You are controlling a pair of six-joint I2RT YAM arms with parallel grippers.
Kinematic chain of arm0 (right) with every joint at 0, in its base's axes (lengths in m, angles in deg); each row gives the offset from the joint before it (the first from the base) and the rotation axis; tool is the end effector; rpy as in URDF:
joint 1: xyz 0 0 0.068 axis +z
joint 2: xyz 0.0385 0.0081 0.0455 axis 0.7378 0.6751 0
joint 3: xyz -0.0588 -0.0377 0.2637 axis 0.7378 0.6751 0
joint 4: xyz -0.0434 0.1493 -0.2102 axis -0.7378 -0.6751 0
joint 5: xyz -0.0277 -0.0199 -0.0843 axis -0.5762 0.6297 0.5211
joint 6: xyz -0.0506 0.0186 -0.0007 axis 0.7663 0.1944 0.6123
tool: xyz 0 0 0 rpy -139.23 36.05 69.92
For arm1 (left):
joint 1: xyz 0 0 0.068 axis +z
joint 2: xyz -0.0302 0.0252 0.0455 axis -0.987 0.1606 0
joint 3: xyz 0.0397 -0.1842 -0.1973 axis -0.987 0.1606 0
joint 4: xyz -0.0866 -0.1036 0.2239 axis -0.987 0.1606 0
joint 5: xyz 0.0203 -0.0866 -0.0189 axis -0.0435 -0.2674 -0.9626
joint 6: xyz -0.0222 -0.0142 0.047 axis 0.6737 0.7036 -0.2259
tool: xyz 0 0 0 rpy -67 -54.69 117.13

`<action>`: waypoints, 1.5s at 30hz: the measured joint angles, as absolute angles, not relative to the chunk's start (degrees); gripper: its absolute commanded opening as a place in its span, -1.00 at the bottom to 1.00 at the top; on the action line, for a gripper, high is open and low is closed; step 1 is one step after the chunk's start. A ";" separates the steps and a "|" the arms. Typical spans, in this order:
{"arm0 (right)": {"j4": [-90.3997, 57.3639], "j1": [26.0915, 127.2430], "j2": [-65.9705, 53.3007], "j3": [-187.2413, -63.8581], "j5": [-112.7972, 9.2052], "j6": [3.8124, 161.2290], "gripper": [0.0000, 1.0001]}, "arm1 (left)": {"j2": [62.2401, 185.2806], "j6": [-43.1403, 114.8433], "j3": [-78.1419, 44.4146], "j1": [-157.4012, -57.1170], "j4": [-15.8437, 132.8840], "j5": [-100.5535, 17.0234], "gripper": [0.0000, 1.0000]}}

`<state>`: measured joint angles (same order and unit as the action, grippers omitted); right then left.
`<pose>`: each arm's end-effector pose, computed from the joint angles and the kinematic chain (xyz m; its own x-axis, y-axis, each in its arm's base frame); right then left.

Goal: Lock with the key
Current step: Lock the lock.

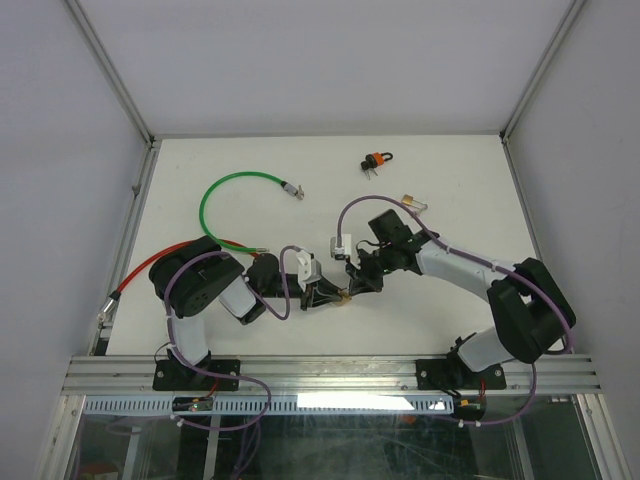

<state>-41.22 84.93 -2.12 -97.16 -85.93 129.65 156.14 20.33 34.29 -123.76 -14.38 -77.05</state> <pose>0.2029 0.1848 0.1830 -0.0948 -0.6798 -0.7273 -0.9858 -0.0377 0.1638 0.1822 -0.2035 0.1033 -0.0809 0.1436 -0.9863 0.9955 0.0605 -0.0729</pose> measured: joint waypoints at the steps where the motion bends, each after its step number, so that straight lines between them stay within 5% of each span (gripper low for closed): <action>1: -41.20 84.99 -2.05 -97.20 -85.91 129.74 -1.00 | 156.14 20.41 34.36 -123.76 -14.47 -77.03 -1.00; 5: -41.51 85.21 -1.94 -97.60 -85.72 130.46 -1.00 | 156.14 21.86 34.51 -123.44 -14.82 -76.92 -0.98; 16: -42.97 82.78 -2.64 -98.10 -93.85 133.65 -1.00 | 153.06 33.29 37.28 -121.91 -15.82 -72.40 0.49; 21: -47.74 76.40 -7.52 -98.47 -98.50 136.38 -1.00 | 146.96 38.60 39.97 -121.77 -19.45 -68.73 0.94; 33: -58.16 65.95 -13.81 -103.13 -105.12 140.93 -1.00 | 132.14 54.36 40.21 -117.03 -15.06 -64.57 0.98; 45: -59.08 60.53 -18.25 -103.28 -109.76 139.29 -1.00 | 140.67 77.61 41.17 -112.55 -22.14 -63.87 0.98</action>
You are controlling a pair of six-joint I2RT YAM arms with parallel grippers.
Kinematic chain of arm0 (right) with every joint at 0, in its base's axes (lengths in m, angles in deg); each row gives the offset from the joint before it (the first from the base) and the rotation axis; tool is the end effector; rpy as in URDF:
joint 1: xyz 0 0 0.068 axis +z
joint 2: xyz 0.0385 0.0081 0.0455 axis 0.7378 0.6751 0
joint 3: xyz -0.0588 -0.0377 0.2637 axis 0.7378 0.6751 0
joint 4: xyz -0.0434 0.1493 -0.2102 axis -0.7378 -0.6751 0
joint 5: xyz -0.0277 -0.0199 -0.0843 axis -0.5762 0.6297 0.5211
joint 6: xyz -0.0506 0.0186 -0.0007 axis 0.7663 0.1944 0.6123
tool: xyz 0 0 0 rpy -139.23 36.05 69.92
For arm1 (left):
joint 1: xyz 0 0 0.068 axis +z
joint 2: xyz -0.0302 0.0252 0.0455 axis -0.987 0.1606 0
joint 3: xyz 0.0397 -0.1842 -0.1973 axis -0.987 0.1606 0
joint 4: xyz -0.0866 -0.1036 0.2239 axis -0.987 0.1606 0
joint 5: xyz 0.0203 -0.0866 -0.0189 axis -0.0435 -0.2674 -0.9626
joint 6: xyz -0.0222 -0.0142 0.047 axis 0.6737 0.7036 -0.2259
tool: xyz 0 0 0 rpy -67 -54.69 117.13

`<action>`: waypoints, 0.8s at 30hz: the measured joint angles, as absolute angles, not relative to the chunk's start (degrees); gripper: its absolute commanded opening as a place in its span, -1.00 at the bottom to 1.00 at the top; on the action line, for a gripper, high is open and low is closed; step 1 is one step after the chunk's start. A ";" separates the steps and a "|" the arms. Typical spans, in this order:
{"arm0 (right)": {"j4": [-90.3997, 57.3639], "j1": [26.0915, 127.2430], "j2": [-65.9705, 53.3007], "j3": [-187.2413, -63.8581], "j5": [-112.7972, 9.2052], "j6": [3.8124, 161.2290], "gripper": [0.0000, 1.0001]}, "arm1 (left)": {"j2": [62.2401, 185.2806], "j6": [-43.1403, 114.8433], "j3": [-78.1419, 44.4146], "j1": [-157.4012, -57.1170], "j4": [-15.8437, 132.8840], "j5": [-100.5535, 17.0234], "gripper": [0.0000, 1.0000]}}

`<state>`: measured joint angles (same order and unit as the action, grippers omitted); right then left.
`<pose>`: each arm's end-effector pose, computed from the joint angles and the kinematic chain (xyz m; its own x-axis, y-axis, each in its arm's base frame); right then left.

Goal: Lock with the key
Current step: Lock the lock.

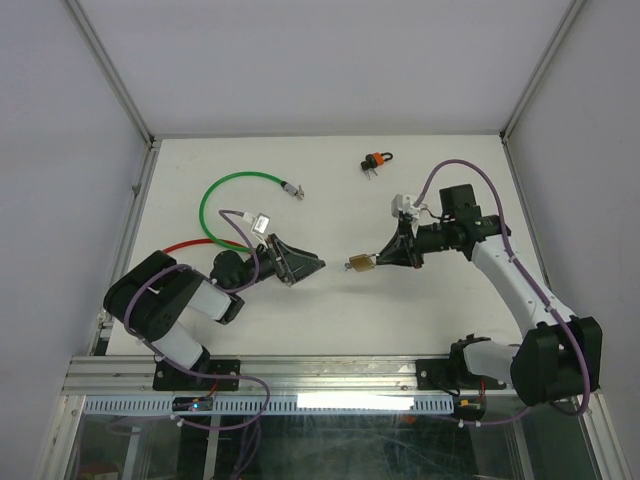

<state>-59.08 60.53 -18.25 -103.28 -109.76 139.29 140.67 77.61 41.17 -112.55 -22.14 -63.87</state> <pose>0.2110 0.0819 0.2753 -0.1157 -0.3512 -0.9291 -0.9933 0.0436 0.1073 0.1979 -0.1438 0.1581 -0.6677 -0.4004 -0.6276 0.5815 0.2457 -0.7755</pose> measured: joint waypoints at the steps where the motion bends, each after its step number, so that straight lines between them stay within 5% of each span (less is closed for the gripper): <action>1: -59.04 60.36 -18.40 -103.28 -109.93 138.94 -1.00 | 140.73 77.99 41.26 -112.57 -22.07 -63.72 0.98; 12: -57.40 59.18 -19.50 -103.28 -111.51 136.49 -1.00 | 112.34 60.78 33.87 -119.76 14.34 -46.21 0.98; 24: -55.89 54.55 -19.76 -102.89 -114.63 135.75 -1.00 | 97.67 58.29 44.21 -120.03 19.96 -41.69 0.98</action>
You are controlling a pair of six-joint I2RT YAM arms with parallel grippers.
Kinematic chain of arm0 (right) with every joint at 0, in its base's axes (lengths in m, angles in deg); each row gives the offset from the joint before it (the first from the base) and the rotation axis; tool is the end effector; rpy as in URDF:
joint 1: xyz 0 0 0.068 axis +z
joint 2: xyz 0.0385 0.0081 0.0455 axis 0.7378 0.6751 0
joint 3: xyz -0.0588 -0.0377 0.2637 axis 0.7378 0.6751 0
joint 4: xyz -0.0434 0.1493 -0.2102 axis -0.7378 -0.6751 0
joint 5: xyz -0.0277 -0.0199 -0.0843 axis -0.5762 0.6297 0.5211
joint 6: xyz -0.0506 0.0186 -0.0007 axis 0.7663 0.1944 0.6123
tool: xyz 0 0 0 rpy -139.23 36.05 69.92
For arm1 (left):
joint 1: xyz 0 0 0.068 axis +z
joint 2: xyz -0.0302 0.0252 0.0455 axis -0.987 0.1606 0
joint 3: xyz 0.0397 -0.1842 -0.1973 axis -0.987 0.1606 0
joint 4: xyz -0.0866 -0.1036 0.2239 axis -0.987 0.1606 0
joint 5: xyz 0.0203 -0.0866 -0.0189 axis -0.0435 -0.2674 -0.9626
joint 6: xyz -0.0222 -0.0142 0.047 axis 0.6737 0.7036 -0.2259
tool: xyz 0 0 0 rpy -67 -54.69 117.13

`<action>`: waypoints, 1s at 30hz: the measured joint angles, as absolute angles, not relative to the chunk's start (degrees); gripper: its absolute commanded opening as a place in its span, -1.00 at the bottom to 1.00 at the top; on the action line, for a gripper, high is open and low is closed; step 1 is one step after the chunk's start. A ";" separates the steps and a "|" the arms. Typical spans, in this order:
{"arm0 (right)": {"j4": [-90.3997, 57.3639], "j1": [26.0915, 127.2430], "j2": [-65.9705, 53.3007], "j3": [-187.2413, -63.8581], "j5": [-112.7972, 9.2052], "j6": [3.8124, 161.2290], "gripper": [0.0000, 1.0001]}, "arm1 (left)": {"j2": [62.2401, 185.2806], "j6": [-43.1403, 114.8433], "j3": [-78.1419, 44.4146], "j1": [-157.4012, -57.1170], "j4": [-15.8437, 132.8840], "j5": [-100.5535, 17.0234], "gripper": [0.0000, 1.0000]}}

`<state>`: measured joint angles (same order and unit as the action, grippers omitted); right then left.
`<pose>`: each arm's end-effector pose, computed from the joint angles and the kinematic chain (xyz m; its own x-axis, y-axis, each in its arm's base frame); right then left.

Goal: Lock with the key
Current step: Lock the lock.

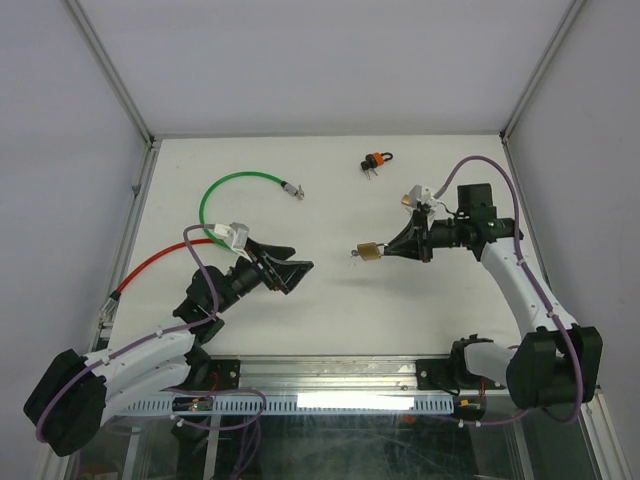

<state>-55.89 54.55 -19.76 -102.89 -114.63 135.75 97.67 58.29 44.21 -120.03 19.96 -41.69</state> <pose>0.2159 0.0603 0.2836 -0.1365 -0.2607 -0.9557 -0.9876 0.1107 0.1109 0.1413 -0.1221 0.2139 -0.3848 -0.4006 -0.8315 0.6290 0.5455 -0.5539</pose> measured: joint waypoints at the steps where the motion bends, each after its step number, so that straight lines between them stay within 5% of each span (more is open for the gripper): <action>1: -55.73 54.15 -19.87 -102.62 -114.98 135.77 -1.00 | 96.95 58.42 44.28 -120.03 20.07 -42.30 0.98; 10: -54.73 49.76 -21.09 -99.08 -119.05 136.67 -1.00 | 96.52 60.94 45.46 -120.03 16.02 -46.89 0.98; 30: -53.53 45.89 -22.21 -96.44 -121.34 139.22 -1.00 | 116.32 61.00 41.48 -120.00 0.94 -56.22 0.98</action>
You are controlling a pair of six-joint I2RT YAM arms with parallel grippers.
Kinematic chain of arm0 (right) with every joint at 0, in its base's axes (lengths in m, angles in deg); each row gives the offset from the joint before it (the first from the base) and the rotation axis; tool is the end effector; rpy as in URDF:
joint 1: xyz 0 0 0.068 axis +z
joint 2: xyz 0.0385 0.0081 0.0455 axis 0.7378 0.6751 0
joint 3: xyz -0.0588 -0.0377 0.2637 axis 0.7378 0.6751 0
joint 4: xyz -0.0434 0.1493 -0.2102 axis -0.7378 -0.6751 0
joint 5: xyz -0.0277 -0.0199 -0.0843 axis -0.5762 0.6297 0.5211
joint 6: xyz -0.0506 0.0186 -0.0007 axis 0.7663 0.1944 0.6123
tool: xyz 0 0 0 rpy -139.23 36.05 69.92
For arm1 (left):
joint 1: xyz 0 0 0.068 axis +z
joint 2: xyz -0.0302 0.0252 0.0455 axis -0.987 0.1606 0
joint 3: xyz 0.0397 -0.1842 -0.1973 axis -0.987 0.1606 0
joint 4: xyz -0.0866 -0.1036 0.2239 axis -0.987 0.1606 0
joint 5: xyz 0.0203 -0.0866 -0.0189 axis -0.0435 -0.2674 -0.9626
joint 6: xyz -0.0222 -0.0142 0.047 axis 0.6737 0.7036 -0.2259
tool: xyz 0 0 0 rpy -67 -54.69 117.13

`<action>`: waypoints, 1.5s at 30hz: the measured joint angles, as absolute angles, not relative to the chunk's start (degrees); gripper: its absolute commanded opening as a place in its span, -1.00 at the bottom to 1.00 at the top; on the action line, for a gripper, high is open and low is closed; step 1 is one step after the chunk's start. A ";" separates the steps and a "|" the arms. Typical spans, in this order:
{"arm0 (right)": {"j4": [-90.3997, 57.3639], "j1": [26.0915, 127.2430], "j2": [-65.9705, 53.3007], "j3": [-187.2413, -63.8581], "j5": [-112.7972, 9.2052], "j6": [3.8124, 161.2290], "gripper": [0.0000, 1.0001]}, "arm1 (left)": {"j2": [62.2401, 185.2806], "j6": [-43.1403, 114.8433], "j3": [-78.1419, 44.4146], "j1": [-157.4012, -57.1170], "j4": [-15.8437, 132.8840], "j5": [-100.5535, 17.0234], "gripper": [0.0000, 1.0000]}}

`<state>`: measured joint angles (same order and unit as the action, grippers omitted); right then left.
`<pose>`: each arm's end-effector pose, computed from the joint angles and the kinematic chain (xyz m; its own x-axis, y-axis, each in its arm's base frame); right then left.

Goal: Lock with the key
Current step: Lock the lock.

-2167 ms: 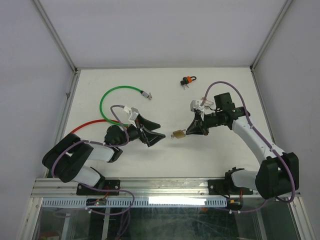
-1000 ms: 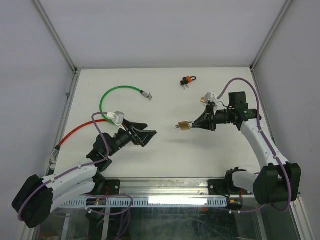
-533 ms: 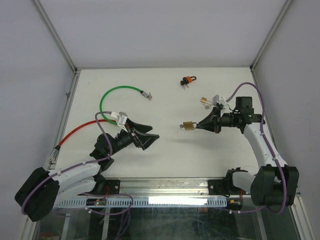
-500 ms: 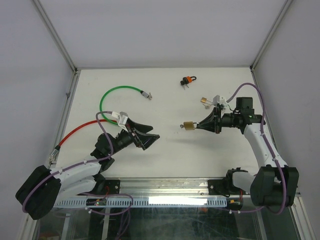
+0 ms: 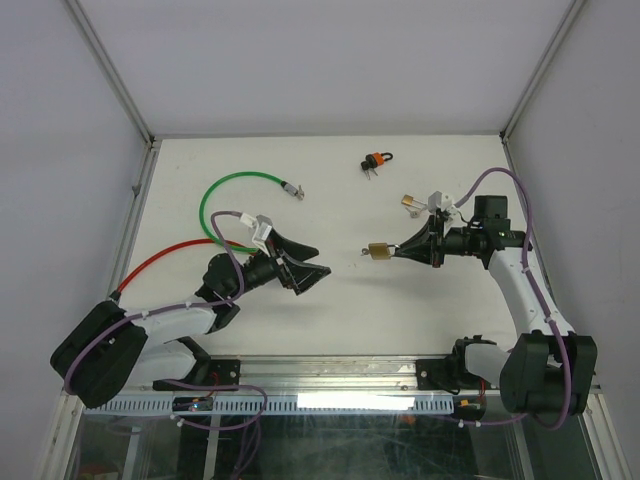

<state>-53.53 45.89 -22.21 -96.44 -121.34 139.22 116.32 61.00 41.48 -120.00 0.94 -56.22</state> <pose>0.2070 0.0287 0.2634 -0.1269 -0.1661 -0.9779 -0.9803 0.1712 0.0982 0.1613 -0.1495 0.2051 -0.4671 -0.3307 -0.8200 0.7509 0.3413 -0.5653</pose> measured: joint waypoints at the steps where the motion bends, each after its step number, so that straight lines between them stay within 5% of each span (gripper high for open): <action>1: -53.53 45.89 -22.21 -96.44 -121.30 139.29 -1.00 | 116.34 60.26 40.45 -120.00 1.73 -56.60 0.98; 18: -54.86 47.33 -19.32 -96.44 -119.99 141.82 -1.00 | 123.57 52.89 36.80 -119.59 5.93 -63.63 0.92; 27: -55.69 48.03 -19.32 -96.50 -120.03 142.22 -1.00 | 125.15 53.33 39.62 -118.89 -6.51 -67.13 0.84; 36: -55.63 48.08 -20.09 -96.50 -120.05 142.09 -1.00 | 132.19 58.99 41.04 -119.15 -16.70 -64.49 0.55; 39: -55.63 48.08 -20.11 -96.50 -120.05 141.98 -1.00 | 132.10 58.82 40.80 -121.18 -15.21 -60.05 0.24; 45: -55.63 48.08 -20.11 -96.50 -120.08 141.98 -1.00 | 130.48 54.75 35.71 -126.58 -6.49 -54.13 0.00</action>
<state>-55.63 48.08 -20.11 -96.50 -120.08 141.98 130.48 54.75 35.71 -126.58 -6.49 -54.13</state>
